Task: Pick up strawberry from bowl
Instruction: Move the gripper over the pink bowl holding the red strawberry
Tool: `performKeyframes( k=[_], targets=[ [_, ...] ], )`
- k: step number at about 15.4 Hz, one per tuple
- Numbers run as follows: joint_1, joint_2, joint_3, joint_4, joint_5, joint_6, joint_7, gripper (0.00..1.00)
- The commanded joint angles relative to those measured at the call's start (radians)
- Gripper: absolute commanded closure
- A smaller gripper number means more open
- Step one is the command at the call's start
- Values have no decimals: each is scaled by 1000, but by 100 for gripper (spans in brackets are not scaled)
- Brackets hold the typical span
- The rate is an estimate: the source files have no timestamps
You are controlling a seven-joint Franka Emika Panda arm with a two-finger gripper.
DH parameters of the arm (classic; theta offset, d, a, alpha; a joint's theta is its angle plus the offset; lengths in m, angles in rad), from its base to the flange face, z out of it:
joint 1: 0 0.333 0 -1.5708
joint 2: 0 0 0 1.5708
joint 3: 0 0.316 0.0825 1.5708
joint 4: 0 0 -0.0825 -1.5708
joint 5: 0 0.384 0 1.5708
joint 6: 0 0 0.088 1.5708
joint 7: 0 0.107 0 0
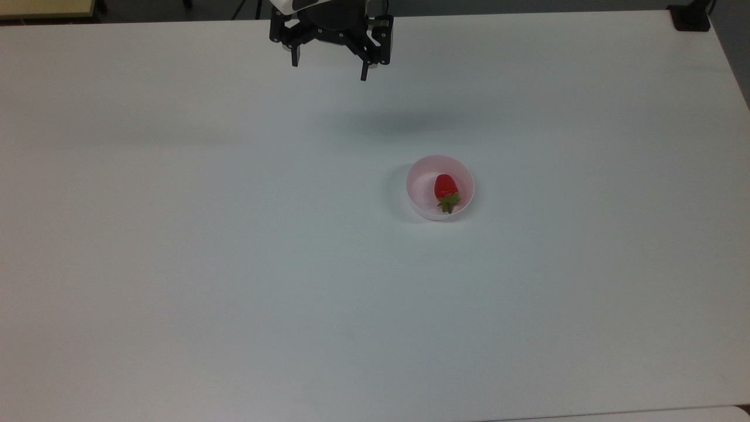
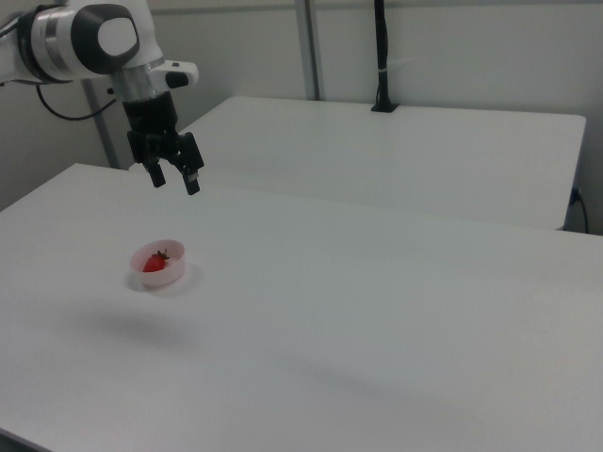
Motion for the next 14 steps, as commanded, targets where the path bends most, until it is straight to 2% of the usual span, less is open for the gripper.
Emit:
performKeyframes(
  k=[1,10,14],
  targets=[
    [-16,-32,-1,-28,21,-14,-73,0],
    [-19,-20,0,-23,33,-6,-73,0],
    [4,22,14,-22,41,3,-58,0]
  ],
)
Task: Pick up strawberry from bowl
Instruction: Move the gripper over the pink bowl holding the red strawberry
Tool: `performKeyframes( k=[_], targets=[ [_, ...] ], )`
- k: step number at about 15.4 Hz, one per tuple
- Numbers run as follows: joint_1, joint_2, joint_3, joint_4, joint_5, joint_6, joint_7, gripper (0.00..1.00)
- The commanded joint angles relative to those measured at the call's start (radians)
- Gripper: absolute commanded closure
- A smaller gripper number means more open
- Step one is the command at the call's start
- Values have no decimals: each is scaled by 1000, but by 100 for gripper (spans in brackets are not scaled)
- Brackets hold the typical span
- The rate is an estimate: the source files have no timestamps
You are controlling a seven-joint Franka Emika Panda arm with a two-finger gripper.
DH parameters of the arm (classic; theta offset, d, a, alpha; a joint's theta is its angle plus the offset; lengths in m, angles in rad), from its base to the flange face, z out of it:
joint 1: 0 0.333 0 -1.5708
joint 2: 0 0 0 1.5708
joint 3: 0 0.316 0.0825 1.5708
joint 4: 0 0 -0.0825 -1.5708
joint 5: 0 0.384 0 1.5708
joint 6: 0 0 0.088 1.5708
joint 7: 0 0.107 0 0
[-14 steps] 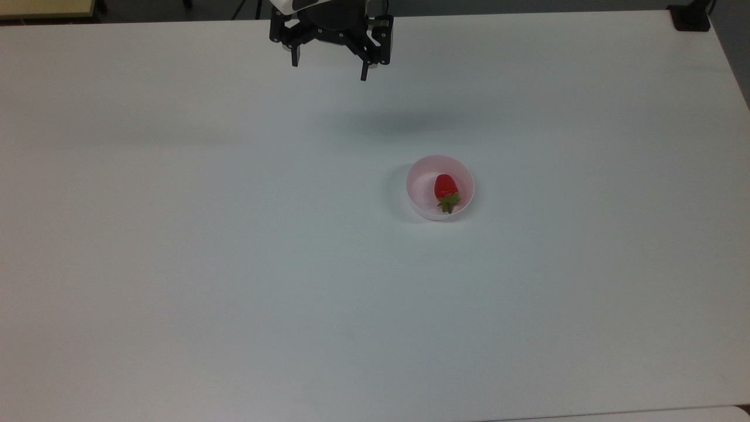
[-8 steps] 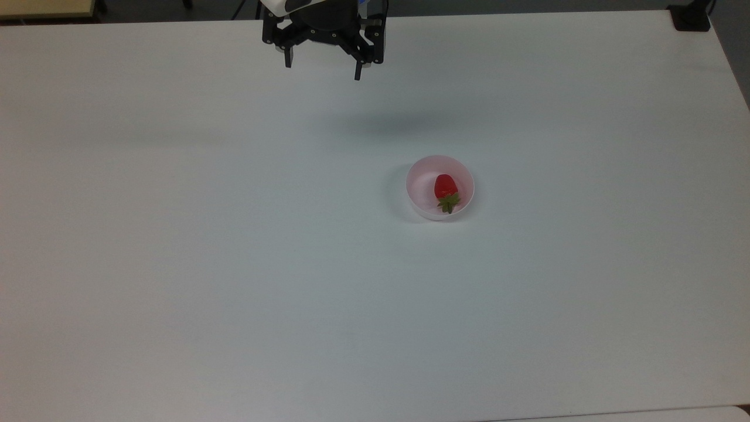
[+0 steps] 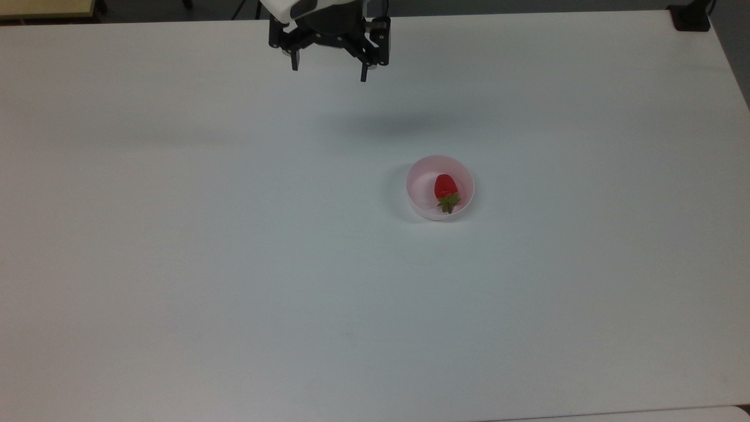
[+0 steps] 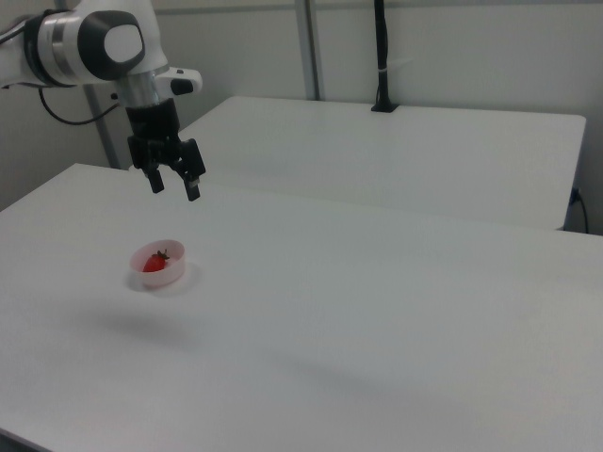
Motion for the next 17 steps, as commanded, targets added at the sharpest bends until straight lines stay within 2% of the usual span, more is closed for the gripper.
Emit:
performKeyframes(
  k=[1,5,8,13,17],
  targets=[
    [42,26,5,-16,19,20,-9,0],
    [105,113,5,-15,75,128,38,0],
    [160,176,5,-13,76,194,132,3],
    [205,257,5,-13,73,323,255,8],
    [230,322,5,-13,62,382,275,9]
  ],
)
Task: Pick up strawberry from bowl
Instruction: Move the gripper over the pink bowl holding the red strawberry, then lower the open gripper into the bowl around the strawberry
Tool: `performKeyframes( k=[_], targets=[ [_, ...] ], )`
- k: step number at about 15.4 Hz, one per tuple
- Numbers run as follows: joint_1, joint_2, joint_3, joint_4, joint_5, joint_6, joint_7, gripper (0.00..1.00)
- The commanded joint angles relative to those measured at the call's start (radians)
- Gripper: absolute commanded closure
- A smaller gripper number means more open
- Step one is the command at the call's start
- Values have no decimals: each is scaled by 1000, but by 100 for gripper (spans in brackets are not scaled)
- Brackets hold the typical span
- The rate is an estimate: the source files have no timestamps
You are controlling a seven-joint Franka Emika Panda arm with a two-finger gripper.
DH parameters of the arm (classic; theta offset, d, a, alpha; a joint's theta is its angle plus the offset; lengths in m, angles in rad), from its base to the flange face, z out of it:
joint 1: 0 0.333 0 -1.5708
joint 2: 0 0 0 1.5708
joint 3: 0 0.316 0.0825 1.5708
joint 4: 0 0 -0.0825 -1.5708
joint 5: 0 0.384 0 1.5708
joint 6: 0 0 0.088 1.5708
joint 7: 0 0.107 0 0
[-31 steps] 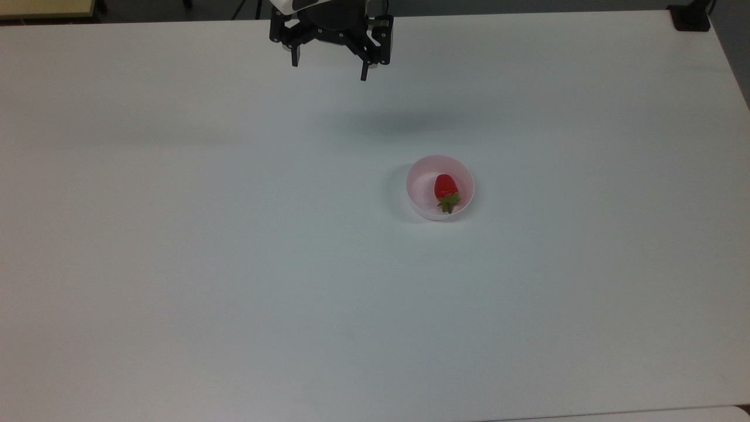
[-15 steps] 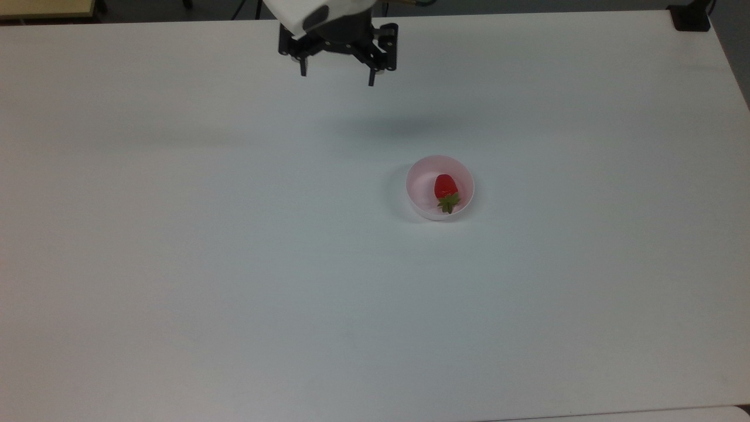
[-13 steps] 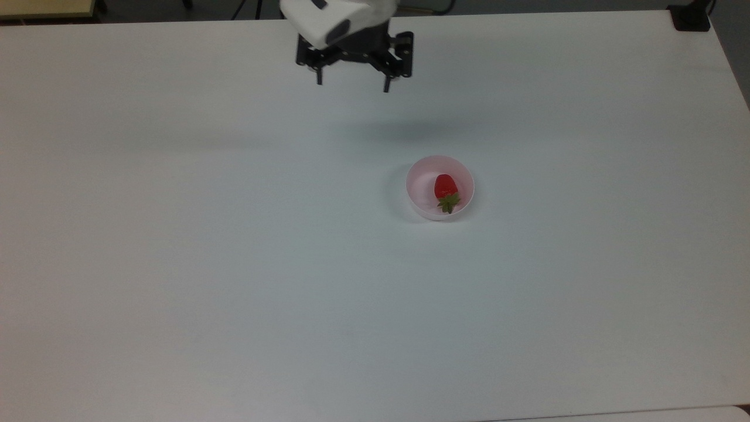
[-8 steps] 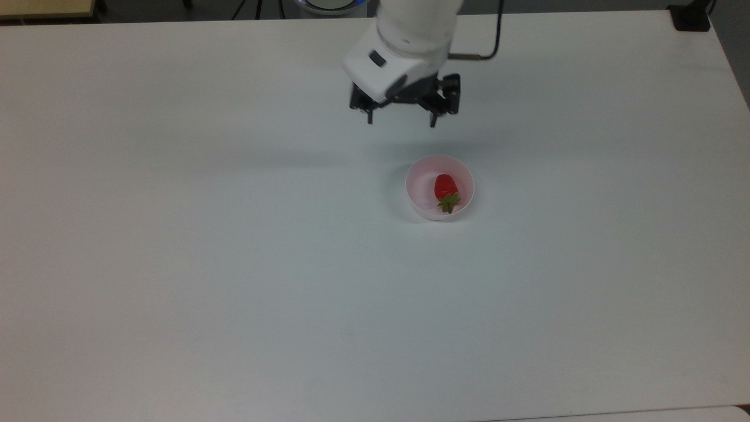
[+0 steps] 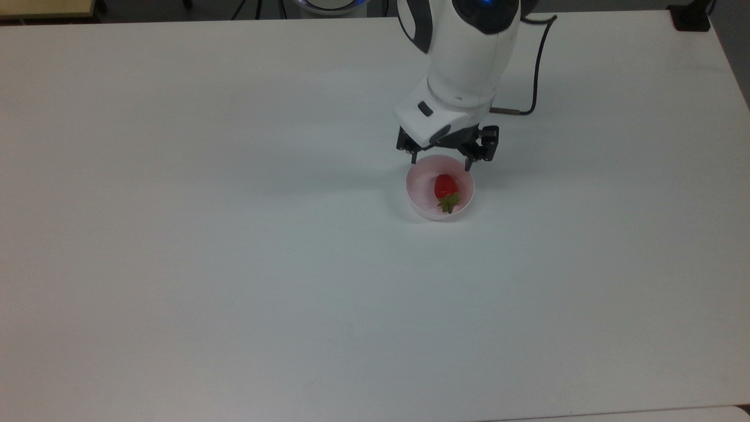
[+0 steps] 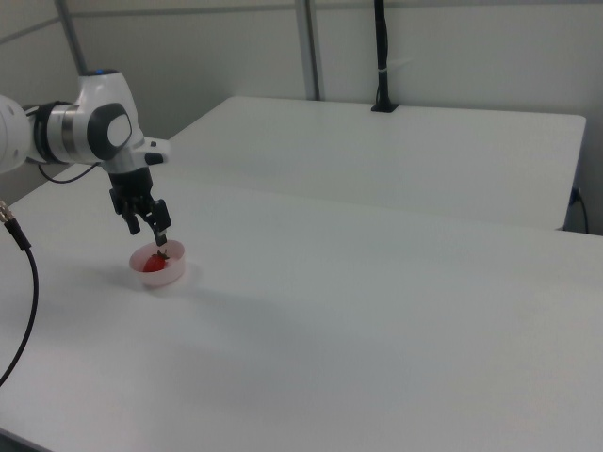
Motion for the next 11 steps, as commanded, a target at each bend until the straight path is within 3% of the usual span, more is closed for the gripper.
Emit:
performKeyframes(
  k=[1,5,11],
  targets=[
    [21,47,-9,-5,2,55,31,9],
    [20,71,-9,-8,1,64,31,16],
    [10,111,-9,-13,-12,121,31,17]
  ],
)
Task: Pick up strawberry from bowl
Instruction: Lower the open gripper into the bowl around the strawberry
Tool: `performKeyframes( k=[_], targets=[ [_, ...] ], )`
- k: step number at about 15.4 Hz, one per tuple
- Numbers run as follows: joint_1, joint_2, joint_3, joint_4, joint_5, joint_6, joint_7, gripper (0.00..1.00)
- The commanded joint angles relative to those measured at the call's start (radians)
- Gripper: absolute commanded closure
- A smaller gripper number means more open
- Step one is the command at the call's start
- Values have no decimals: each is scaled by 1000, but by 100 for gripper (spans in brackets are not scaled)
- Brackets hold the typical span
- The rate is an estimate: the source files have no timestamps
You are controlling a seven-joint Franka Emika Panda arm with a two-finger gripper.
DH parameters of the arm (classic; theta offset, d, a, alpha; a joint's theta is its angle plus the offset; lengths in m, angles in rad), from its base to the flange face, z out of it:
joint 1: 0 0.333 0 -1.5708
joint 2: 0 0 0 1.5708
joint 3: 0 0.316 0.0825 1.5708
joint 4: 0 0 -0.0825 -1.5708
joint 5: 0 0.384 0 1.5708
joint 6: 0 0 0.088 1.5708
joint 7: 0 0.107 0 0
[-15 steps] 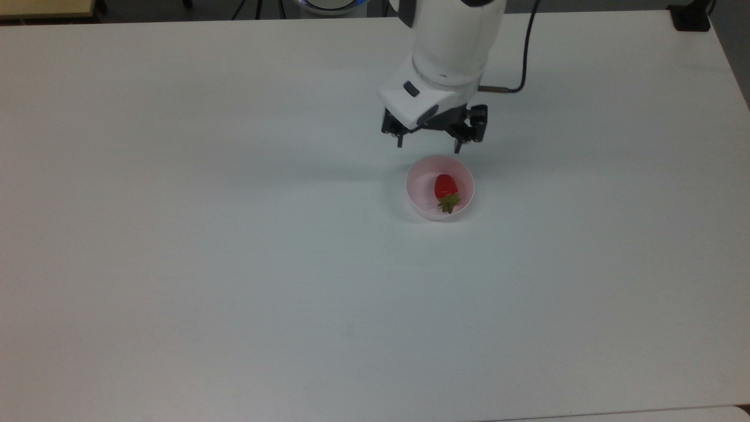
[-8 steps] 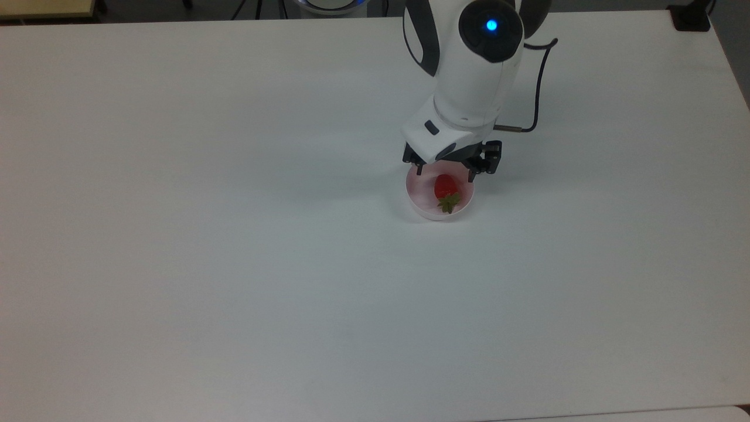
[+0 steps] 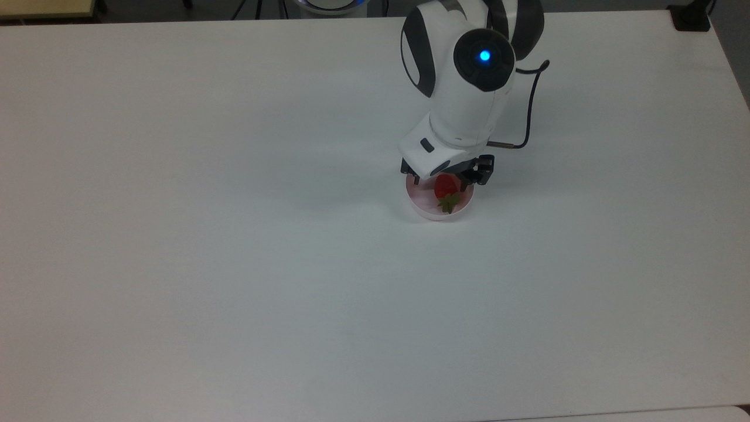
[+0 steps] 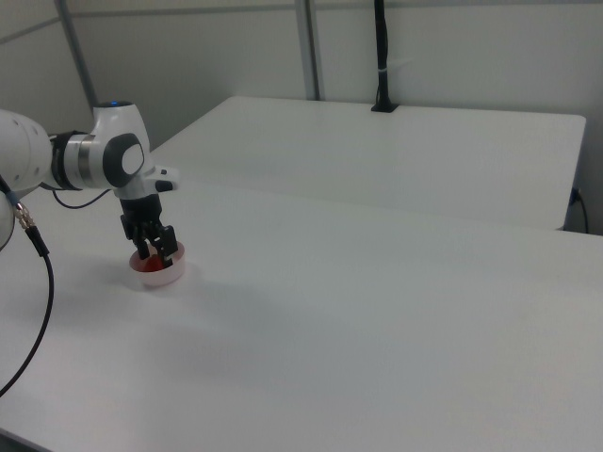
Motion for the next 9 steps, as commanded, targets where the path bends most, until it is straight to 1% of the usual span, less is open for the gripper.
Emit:
performKeyframes(
  k=[1,2,3,5,6,7,9],
  targets=[
    [3,7,-5,-13,-10,66,16,17],
    [3,7,-5,-13,-10,66,18,18],
    [3,7,-5,-13,-10,66,18,22],
    [2,7,-5,-13,-10,66,16,32],
    [2,6,-5,-13,-10,65,13,40],
    [2,6,-5,-13,-10,65,10,44],
    [2,7,-5,-18,-11,65,8,44]
  ],
)
